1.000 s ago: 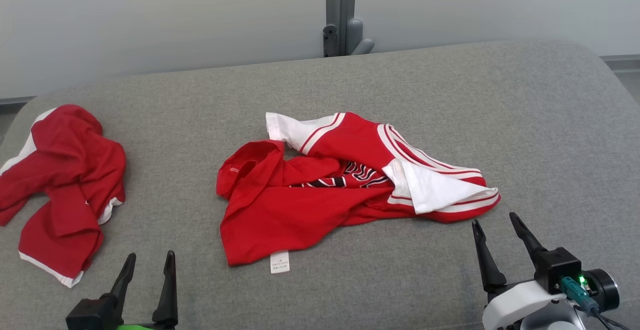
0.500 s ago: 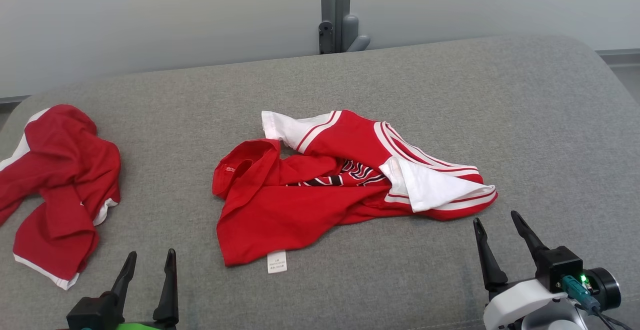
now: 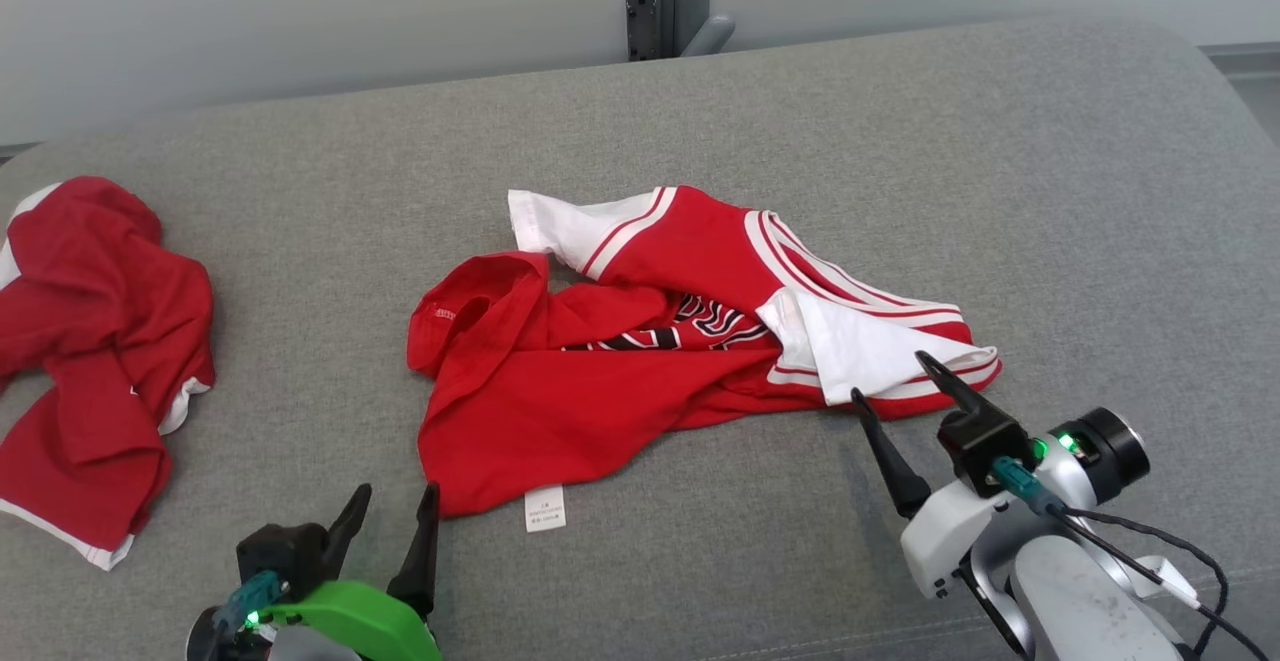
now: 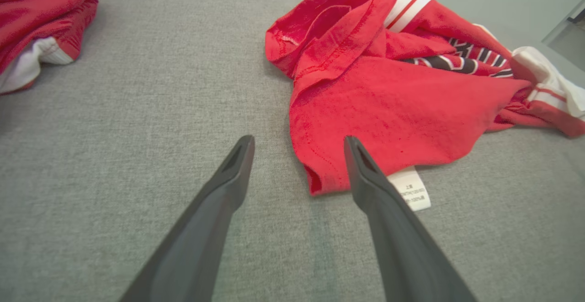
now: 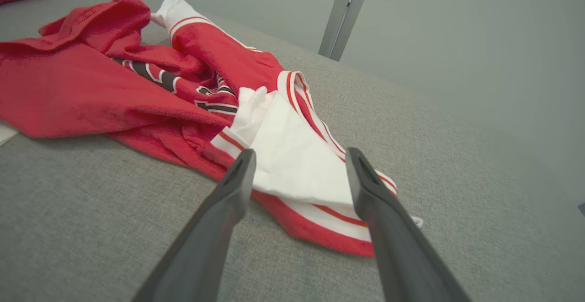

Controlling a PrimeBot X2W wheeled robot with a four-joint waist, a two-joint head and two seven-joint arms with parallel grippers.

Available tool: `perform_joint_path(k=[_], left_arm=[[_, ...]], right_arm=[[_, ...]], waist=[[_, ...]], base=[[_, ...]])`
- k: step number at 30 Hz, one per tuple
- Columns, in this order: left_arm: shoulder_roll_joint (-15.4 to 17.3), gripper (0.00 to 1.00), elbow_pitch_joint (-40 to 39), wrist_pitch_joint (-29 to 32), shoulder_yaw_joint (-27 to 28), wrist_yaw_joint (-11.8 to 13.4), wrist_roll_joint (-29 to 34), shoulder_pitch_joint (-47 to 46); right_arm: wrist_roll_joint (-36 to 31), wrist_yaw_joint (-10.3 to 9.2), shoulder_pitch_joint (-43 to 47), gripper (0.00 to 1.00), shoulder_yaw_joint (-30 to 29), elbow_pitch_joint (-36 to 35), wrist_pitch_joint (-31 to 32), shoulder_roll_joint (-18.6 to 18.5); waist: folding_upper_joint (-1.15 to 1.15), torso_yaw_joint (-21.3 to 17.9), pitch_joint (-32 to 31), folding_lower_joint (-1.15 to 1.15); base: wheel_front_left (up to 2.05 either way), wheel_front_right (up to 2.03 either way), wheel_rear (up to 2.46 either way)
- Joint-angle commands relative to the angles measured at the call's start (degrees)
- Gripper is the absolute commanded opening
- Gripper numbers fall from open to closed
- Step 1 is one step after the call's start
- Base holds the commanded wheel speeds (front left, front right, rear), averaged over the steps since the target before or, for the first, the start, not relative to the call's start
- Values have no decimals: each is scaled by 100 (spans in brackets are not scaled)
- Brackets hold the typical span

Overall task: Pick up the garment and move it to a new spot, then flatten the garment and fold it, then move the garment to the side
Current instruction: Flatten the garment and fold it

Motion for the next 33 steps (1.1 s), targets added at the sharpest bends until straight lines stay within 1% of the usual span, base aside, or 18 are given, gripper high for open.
perform_joint_path(k=[1,2,3,6,10,15,27,28,29,30,31,33], left_arm=[[-38,100,212,129,-54,5,-50,-219],[-66,100,333,190,-110,5,-58,-325],[-66,100,333,190,-110,5,-58,-325],[-158,100,613,283,-208,5,-185,-568],[-219,100,877,225,-301,5,-302,-741],[-232,100,1142,147,-391,5,-380,-849],[-145,100,1663,36,-491,9,-676,-1110],[-144,100,1690,23,-507,9,-697,-1127],[-148,100,1708,15,-526,9,-733,-1147],[-148,100,1717,17,-546,9,-744,-1173],[-141,100,1722,9,-561,9,-746,-1218],[-130,100,1756,-2,-590,9,-802,-1247]], right_arm=[[-37,-3,-219,100,305,205,99,-135],[-66,-4,-327,100,502,300,130,-197],[-66,-4,-327,100,502,300,130,-197],[-24,-4,-567,100,930,529,180,-359],[8,-6,-741,100,1195,688,132,-496],[-2,-6,-849,100,1198,788,34,-482],[-204,-6,-956,100,1161,1026,-35,-433],[-217,-6,-971,94,1171,1057,-37,-427],[-232,-6,-995,83,1175,1086,-43,-417],[-256,-6,-1030,68,1162,1109,-50,-411],[-270,-6,-1078,50,1138,1119,-56,-405],[-295,-6,-1101,31,1088,1152,-77,-377]], waist=[[62,21,155,0],[62,33,189,0],[62,33,189,0],[62,58,254,0],[62,67,299,0],[62,51,310,0],[62,26,371,0],[62,25,379,0],[62,23,390,0],[62,23,405,0],[62,24,447,0],[62,23,456,0]], base=[[0,0,0],[0,0,0],[0,0,0],[0,0,0],[0,0,0],[0,0,0],[0,0,0],[0,0,0],[0,0,0],[0,0,0],[0,0,0],[0,0,0]])
